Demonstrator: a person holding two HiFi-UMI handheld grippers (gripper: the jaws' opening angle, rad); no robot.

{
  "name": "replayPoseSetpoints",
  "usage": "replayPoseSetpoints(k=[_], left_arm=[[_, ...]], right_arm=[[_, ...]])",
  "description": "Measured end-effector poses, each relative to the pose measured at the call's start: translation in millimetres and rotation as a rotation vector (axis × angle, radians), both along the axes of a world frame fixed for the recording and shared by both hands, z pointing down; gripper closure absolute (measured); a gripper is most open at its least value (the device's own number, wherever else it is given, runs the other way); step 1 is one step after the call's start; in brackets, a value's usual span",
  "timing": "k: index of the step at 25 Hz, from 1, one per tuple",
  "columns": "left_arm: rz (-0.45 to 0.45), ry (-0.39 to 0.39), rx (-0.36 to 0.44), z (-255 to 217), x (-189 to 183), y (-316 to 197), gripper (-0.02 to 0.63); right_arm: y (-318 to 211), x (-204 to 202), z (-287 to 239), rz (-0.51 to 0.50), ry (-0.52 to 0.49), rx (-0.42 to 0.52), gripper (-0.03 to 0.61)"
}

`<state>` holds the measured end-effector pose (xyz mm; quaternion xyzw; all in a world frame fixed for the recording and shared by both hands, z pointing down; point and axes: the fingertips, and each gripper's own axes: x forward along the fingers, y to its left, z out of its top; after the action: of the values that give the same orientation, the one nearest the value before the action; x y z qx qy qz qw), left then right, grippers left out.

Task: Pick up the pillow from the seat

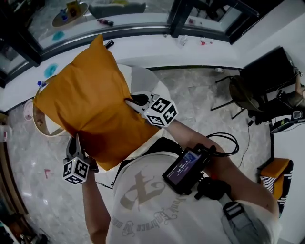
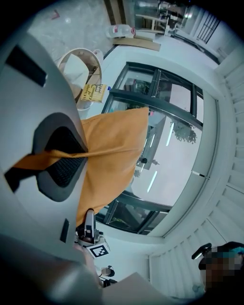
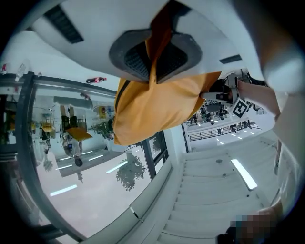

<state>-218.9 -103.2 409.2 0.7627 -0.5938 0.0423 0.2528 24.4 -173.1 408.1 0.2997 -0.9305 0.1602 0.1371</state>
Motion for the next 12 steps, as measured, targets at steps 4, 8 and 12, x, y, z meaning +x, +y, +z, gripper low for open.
replayPoseSetpoints(k=[4, 8, 12], left_arm=[[0.023, -0.007, 0.03, -11, -2, -1, 0.592], [0.048, -0.011, 0.044, -18, 3, -4, 0.592], [0.065, -0.013, 0.053, -24, 4, -2, 0.592]], right_arm=[[5, -1, -7, 0.016, 0.006, 0.026, 0.531], [6, 5, -11, 0.036, 0.004, 0.032, 0.531], [10, 7, -15, 0.055, 0.002, 0.038, 0.531]])
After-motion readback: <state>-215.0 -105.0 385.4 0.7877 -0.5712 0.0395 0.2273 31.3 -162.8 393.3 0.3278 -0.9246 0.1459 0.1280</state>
